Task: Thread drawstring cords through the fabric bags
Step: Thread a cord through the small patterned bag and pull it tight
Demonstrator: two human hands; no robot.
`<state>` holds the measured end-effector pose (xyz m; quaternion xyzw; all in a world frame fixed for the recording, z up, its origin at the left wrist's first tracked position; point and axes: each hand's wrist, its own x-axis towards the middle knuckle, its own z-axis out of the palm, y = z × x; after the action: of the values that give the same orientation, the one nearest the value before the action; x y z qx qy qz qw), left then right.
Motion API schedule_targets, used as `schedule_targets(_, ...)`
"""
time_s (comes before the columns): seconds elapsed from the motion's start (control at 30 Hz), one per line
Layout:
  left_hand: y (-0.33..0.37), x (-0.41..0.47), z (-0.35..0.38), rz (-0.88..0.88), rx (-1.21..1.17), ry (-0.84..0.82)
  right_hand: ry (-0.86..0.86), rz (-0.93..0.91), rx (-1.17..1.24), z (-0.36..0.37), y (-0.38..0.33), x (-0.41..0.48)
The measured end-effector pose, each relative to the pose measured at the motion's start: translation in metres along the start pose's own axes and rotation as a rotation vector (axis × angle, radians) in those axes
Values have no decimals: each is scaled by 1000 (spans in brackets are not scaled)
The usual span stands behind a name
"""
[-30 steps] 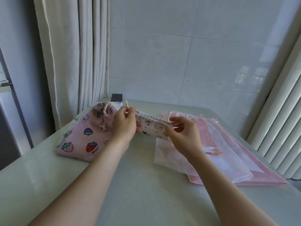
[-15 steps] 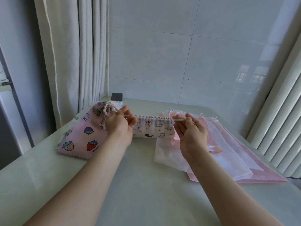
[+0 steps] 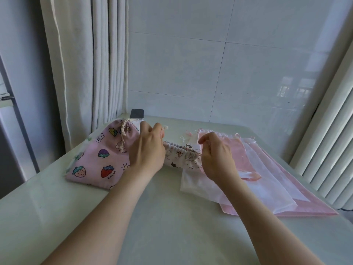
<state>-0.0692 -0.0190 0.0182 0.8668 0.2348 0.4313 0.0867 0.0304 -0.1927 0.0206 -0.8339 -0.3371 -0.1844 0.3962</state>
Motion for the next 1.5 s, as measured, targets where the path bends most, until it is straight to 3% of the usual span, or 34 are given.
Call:
schedule_targets(0.07,-7,1,3,-5,43,-1,-61,-80,-197,0,8,-1)
schedule_targets(0.27,-8,0,-1,-20,104,7,-50,-249,-306,5,22,0)
schedule_targets(0.6,-4,1,0,-157,124,48,56,-221,-375,-6,14,-2)
schedule_targets(0.8,-1,-1,0,-50,-24,37,-42,-204,-441,-9,27,-7)
schedule_targets(1.0,-1,-3,2,96,67,70,-18,-190,-523,-2,22,-4)
schedule_targets(1.23,-8,-1,11,89,193,-5,92,-197,-326,7,17,-5)
schedule_targets(1.37,2,-6,5,-34,83,18,111,-168,-113,11,13,-5)
schedule_targets(1.5,14,-8,-5,-135,19,46,155,-157,-70,7,5,-7)
